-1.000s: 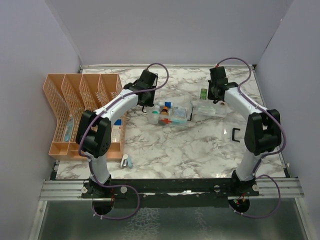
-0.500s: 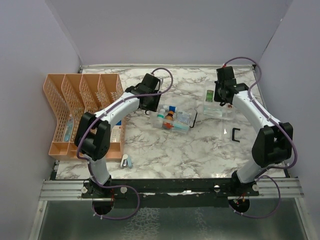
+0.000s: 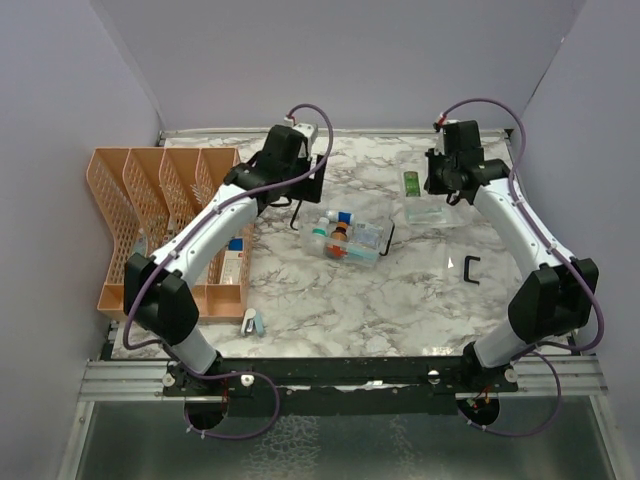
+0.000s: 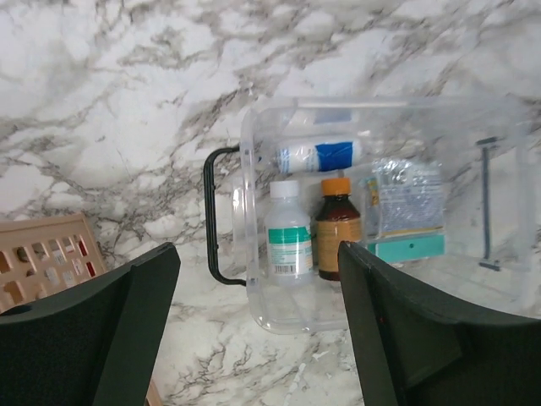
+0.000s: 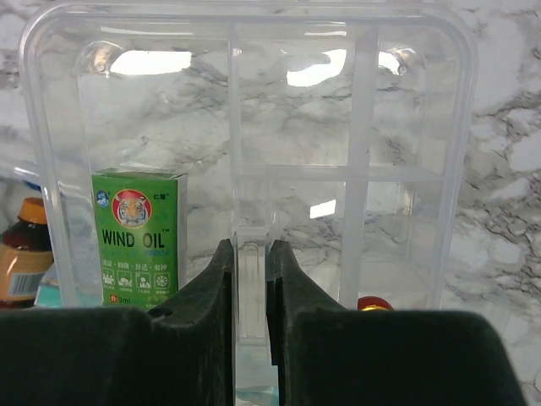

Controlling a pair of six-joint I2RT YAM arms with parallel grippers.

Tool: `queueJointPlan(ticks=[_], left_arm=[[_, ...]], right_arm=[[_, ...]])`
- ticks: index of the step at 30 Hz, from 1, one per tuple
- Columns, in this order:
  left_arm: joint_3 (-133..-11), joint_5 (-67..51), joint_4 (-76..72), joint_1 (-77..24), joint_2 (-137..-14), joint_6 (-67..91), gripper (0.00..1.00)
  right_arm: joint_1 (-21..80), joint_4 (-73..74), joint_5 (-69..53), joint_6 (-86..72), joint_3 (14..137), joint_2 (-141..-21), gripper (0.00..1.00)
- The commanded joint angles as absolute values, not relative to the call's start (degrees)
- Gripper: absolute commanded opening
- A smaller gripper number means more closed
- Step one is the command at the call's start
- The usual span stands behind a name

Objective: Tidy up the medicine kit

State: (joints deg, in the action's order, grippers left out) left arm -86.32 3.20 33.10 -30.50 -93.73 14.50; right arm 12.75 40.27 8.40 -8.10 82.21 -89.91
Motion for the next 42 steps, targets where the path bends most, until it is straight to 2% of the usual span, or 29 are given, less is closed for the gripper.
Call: queueJointPlan(ticks=[1, 9, 18, 20, 25, 31, 42], left_arm=[[-92.8, 2.7, 31.4, -30.7, -87.6, 14.5, 0.79], [-96.0, 5.5, 22.3, -30.6, -79.4, 10.4, 0.80], [-88.5, 11.4, 10.1, -30.6, -69.9, 9.2, 0.81], [-87.3, 13.9, 8.7, -30.7, -68.6, 9.1, 0.81], [-88.4, 18.1, 8.2, -30.6, -67.2, 5.5, 0.81], [-89.6, 18.5, 9.2, -30.6, -67.3, 3.0, 0.82], [-86.8, 20.4, 10.7, -30.8, -67.8, 6.6, 0.84]], right_arm=[[14.0, 39.6, -2.0, -3.8, 85.9, -88.3, 0.04], [21.1, 38.7, -6.3, 1.7, 89.6, -90.8, 0.04], [29.6, 39.2, -12.5, 12.5, 95.9, -95.9, 0.04], [30.4, 42.2, -17.0, 16.0, 98.7, -97.5, 0.04], [31.1, 47.1, -21.0, 19.8, 103.8, -101.1, 0.05], [31.9, 52.2, -19.6, 24.2, 105.9, -104.7, 0.06], [32.8, 57.2, -19.7, 32.8, 107.8, -108.5, 0.05]])
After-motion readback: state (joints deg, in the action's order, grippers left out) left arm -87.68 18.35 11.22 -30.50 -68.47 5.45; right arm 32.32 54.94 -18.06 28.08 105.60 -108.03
